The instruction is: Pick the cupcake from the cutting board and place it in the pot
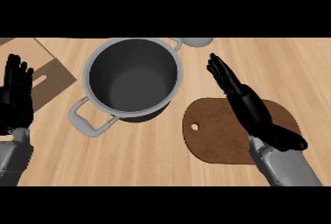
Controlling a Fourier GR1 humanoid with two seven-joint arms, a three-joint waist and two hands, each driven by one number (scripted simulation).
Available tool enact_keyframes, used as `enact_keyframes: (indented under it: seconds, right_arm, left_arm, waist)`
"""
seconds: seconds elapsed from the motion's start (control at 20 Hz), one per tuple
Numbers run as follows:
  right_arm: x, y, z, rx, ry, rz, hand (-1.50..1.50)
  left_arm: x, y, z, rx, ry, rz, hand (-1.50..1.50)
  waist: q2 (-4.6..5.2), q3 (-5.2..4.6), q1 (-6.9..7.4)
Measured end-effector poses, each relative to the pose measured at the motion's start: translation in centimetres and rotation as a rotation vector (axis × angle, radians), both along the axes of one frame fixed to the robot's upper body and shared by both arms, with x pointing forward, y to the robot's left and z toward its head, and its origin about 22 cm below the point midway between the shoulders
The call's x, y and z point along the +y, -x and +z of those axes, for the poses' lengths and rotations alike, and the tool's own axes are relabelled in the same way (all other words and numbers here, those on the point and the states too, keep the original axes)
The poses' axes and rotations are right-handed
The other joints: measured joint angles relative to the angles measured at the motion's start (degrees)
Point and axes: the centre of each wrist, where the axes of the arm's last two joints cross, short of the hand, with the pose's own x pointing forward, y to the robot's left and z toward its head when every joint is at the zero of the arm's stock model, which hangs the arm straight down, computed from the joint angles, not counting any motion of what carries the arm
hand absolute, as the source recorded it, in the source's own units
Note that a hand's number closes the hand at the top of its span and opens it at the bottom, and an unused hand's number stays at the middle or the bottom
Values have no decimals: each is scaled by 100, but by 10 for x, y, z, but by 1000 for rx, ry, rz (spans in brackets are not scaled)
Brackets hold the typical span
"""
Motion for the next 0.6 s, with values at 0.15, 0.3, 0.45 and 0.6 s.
enact_keyframes:
  seconds: [0.15,0.3,0.45,0.6]
  right_arm:
    - [-35,-5,-11,55,45,-226,-150]
    - [-89,-3,-28,136,93,-565,-150]
    - [-147,19,-70,370,246,-877,-150]
    - [-182,42,-101,550,346,-1165,-150]
  left_arm:
    - [-14,7,-17,67,47,-82,0]
    - [-33,16,-34,160,105,-194,0]
    - [-43,21,-40,188,140,-262,0]
    - [-56,26,-41,206,170,-347,0]
  waist:
    - [-19,83,-96]
    - [-1,119,-450]
    - [139,100,-730]
    - [121,128,-611]
